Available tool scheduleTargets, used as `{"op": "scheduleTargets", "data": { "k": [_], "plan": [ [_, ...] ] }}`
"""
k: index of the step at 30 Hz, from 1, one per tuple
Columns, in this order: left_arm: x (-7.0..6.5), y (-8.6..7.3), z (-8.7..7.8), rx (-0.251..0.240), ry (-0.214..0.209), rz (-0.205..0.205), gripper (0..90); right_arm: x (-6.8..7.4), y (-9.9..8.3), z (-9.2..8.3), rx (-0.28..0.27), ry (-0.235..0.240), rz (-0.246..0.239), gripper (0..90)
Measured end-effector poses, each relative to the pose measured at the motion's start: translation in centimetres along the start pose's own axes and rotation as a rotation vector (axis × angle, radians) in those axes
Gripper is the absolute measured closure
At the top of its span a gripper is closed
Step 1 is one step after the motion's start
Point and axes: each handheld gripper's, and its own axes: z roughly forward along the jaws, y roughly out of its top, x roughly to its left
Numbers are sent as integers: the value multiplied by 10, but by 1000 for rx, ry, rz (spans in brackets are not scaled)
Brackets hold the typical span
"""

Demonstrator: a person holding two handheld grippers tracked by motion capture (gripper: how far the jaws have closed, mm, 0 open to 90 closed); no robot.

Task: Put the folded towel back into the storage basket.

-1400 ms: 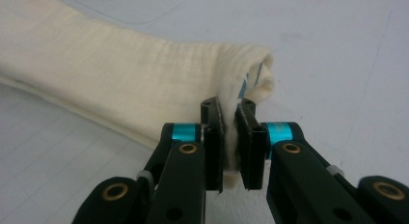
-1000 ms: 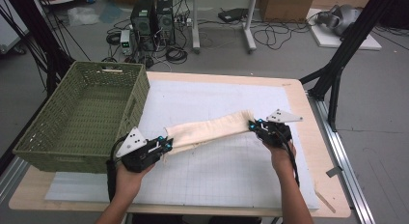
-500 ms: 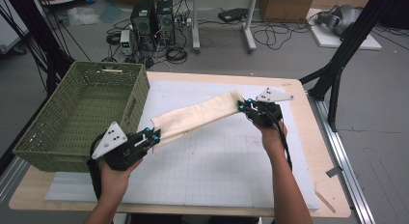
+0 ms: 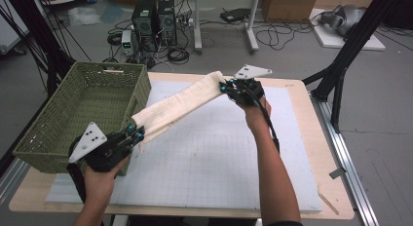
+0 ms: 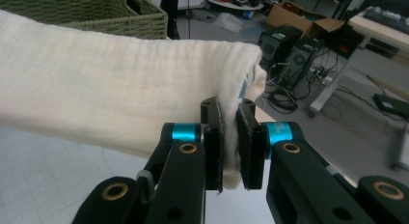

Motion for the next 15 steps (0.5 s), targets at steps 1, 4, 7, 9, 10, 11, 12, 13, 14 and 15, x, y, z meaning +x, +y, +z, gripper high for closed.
{"op": "scheduleTargets", "data": {
  "k": [1, 4, 7, 9, 10, 11, 12, 13, 14, 15],
  "plan": [
    [1, 1, -2, -4, 9, 4, 844, 1, 4, 5, -1, -1, -8, 826],
    [6, 3, -9, -16, 26, 3, 844, 5, 17, 18, -7, 6, -16, 826],
    [12, 5, -16, -31, 42, -6, 844, 9, 28, 32, -16, 15, -16, 826],
    [14, 5, -20, -29, 58, -2, 844, 15, 39, 48, -12, 21, -36, 826],
    [15, 5, -22, -27, 64, 3, 844, 15, 39, 48, -12, 21, -36, 826],
    [15, 5, -24, -28, 71, 4, 844, 16, 43, 54, -6, 26, -38, 826],
    [16, 5, -26, -28, 78, 8, 845, 19, 46, 59, -4, 28, -38, 826],
    [17, 5, -27, -27, 85, 13, 845, 20, 50, 64, 4, 31, -38, 826],
    [18, 5, -29, -31, 91, 13, 845, 23, 54, 69, -5, 29, -48, 826],
    [20, 5, -31, -35, 98, 11, 845, 25, 58, 73, -10, 33, -49, 826]
  ]
}}
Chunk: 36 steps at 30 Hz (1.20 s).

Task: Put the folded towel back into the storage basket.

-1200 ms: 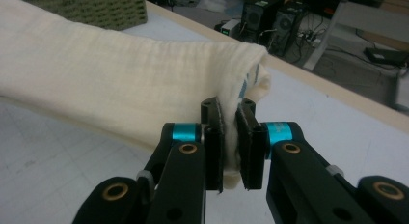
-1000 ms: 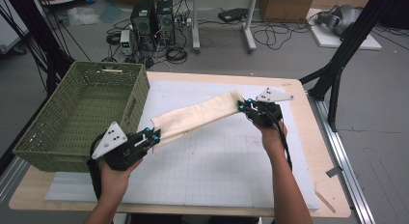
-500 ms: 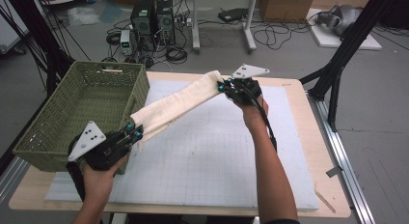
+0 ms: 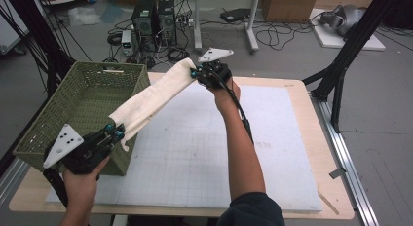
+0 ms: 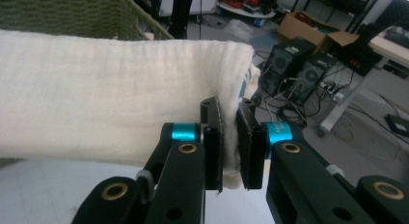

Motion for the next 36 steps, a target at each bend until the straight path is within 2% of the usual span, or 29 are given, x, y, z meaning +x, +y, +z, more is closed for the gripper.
{"op": "scheduleTargets", "data": {
  "k": [8, 10, 13, 14, 19, 26, 32, 36],
  "plan": [
    [13, 1, -12, -21, 27, -32, 847, 10, 32, 32, 5, 23, -35, 825],
    [16, 0, -15, -20, 42, -29, 847, 14, 39, 40, 3, 28, -45, 825],
    [24, -1, -23, -30, 65, -53, 847, 20, 51, 54, -3, 46, -52, 825],
    [27, -1, -26, -39, 72, -69, 846, 24, 56, 58, -9, 46, -57, 825],
    [40, -1, -41, -50, 122, -82, 846, 40, 79, 86, -21, 76, -88, 825],
    [53, -5, -55, -55, 175, -110, 847, 62, 100, 123, -1, 106, -110, 824],
    [65, -10, -64, -9, 239, -96, 846, 82, 110, 153, 28, 117, -115, 822],
    [69, -12, -66, 28, 263, -87, 846, 94, 110, 171, 59, 113, -113, 823]
  ]
}}
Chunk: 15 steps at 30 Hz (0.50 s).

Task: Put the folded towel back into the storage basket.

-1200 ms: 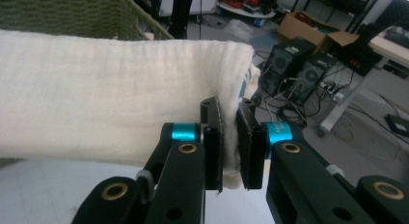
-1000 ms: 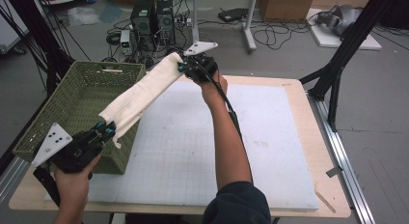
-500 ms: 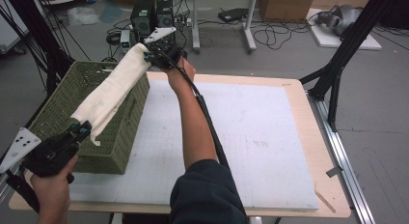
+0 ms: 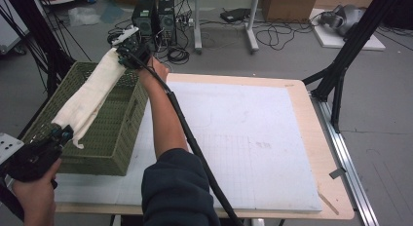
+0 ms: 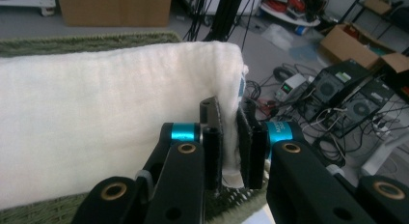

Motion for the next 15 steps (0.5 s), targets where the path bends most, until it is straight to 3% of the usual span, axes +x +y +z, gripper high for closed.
{"op": "scheduleTargets", "data": {
  "k": [6, 7, 9, 10, 13, 15],
  "plan": [
    [3, 5, -3, 19, 38, 26, 833, 11, -1, 20, 13, 11, -2, 805],
    [4, 5, -3, 24, 52, 19, 790, 13, -2, 23, 16, 7, -2, 761],
    [8, 7, -3, 27, 100, -29, 519, 16, -3, 29, 20, -9, 26, 546],
    [9, 8, -4, 27, 126, -28, 440, 17, -5, 31, 18, -6, 49, 490],
    [8, 11, -8, 25, 177, 25, 376, 16, -8, 30, 25, 34, 77, 422],
    [9, 12, -9, 19, 177, 19, 364, 14, -10, 24, 26, 56, 90, 383]
  ]
}}
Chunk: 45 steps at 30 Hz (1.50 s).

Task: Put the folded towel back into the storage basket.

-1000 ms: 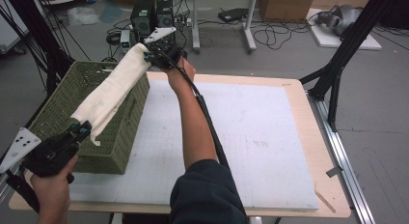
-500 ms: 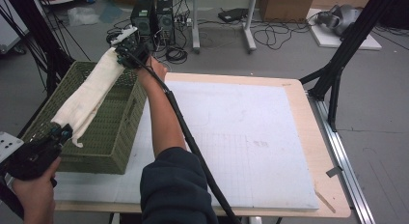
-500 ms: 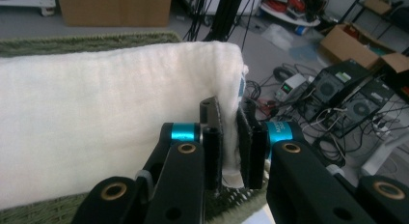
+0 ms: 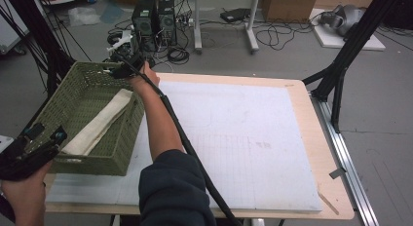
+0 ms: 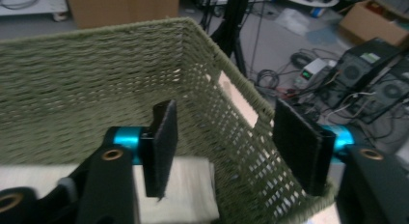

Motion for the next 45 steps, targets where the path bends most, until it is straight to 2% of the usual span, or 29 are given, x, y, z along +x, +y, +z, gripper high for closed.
{"op": "scheduleTargets", "data": {
  "k": [4, 6, 8, 11, 14, 18, 22, 26, 32, 36, 38, 41, 43, 45],
  "plan": [
    [0, -1, 3, 3, -41, -47, 303, -9, -4, -21, 7, 50, 8, 317],
    [-3, 0, 4, 2, -60, -42, 287, -14, -8, -35, 2, 69, 27, 260],
    [-8, 3, 5, -6, -85, -43, 262, -21, -12, -49, 2, 92, 22, 237],
    [-19, 7, 6, -4, -88, -3, 183, -30, -19, -73, 37, 71, -3, 203],
    [-30, 9, 9, 10, -128, 13, 174, -37, -28, -99, 28, 48, -7, 177],
    [-43, 9, 13, 26, -224, 13, 175, -43, -40, -133, 40, 14, -20, 168],
    [-57, 9, 17, 39, -289, 14, 175, -52, -51, -170, 40, -13, -20, 167],
    [-76, 7, 25, 59, -360, 5, 174, -62, -65, -204, 28, -52, 15, 167],
    [-112, 1, 38, 88, -463, 49, 175, -65, -99, -244, 44, -84, 29, 167],
    [-132, -3, 45, 95, -532, 49, 175, -67, -127, -270, 48, -108, 69, 167],
    [-142, -8, 49, 100, -585, 60, 176, -68, -143, -283, 40, -124, 87, 167],
    [-159, -15, 55, 110, -629, 60, 178, -67, -170, -302, 28, -150, 126, 167],
    [-168, -19, 59, 122, -653, 85, 178, -67, -188, -313, 32, -170, 139, 167],
    [-175, -23, 63, 140, -667, 93, 178, -65, -206, -325, 42, -188, 154, 167]
  ]
}}
